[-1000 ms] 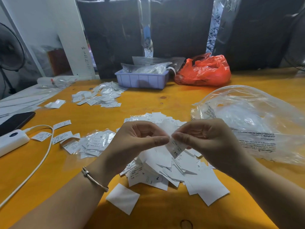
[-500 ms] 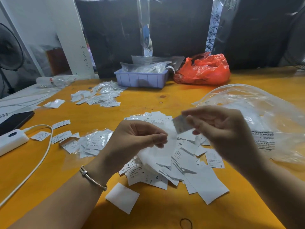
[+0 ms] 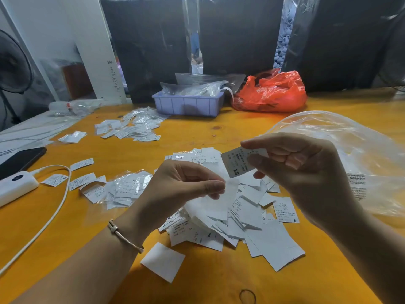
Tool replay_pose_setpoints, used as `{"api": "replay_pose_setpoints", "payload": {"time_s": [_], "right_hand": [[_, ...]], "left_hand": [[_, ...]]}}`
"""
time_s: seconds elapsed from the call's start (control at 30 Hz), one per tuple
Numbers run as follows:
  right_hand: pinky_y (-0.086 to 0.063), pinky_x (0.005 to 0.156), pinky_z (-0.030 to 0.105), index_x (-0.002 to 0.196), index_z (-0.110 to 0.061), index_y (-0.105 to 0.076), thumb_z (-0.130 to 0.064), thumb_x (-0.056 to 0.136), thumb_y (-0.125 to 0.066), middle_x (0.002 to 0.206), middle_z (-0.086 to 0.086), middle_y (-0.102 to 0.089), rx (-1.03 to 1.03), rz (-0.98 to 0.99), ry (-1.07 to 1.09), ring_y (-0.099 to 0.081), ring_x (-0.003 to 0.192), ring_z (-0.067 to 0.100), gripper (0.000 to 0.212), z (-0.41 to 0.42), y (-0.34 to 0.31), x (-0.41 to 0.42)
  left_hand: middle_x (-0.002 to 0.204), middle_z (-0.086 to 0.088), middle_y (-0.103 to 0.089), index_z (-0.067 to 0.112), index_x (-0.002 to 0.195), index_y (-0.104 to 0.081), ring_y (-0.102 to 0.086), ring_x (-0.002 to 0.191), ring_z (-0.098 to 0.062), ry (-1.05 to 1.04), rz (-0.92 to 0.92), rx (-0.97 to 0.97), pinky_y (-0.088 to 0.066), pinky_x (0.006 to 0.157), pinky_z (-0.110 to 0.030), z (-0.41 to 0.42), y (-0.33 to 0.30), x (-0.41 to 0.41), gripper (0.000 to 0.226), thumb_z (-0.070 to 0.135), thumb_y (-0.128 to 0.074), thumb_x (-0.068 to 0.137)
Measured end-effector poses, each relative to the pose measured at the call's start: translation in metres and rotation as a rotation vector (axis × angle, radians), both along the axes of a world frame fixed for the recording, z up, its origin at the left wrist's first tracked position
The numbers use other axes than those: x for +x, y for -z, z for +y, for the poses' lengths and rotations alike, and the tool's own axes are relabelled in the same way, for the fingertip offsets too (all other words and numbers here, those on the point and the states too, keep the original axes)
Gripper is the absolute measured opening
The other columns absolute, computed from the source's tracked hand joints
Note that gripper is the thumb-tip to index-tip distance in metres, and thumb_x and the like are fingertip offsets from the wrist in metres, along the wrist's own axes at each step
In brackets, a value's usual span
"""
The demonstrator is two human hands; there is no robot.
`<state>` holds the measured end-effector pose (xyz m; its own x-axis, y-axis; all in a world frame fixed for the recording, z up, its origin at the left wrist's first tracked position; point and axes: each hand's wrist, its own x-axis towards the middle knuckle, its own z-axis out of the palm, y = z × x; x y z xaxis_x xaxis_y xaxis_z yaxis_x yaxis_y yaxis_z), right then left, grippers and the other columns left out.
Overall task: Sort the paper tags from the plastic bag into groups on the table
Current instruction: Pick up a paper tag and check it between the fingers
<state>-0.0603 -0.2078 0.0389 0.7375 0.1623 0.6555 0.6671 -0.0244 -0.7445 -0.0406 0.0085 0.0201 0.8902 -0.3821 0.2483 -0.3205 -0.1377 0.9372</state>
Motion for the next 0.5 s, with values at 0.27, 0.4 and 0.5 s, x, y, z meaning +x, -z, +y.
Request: {"api": "replay_pose_setpoints", "payload": {"time_s": [0.27, 0.4, 0.5], "right_hand": [[-0.056, 0.062, 0.023, 0.096, -0.017, -0.073, -0.010, 0.081, -0.066, 0.090, 0.000, -0.076, -0.064, -0.003, 0.043, -0.071, 0.086, 0.015, 0.018, 0.0013, 0.0006, -0.0016], [-0.058, 0.065, 0.029, 0.095, -0.018, -0.074, -0.002, 0.082, -0.068, 0.090, -0.006, -0.076, -0.160, -0.016, 0.080, -0.071, 0.086, 0.009, 0.022, 0.0017, 0.0022, -0.0006], [-0.055, 0.061, 0.026, 0.092, -0.019, -0.075, 0.005, 0.082, -0.069, 0.085, -0.011, -0.074, -0.215, -0.019, 0.096, -0.069, 0.079, 0.004, 0.027, 0.0004, 0.0033, 0.0011]], "left_hand": [[0.078, -0.005, -0.077, 0.023, 0.083, -0.081, -0.072, 0.071, -0.015, 0.018, -0.002, -0.005, -0.052, 0.066, -0.018, 0.0003, -0.0010, -0.0003, 0.009, 0.026, -0.079, 0.074], [0.078, -0.004, -0.077, 0.021, 0.083, -0.081, -0.072, 0.071, -0.015, 0.013, 0.006, -0.003, -0.052, 0.065, -0.017, 0.0005, -0.0010, -0.0001, 0.009, 0.025, -0.079, 0.075], [0.079, -0.004, -0.077, 0.017, 0.084, -0.081, -0.072, 0.071, -0.016, 0.009, 0.017, 0.020, -0.052, 0.065, -0.017, 0.0004, -0.0006, 0.0007, 0.010, 0.023, -0.078, 0.076]]}}
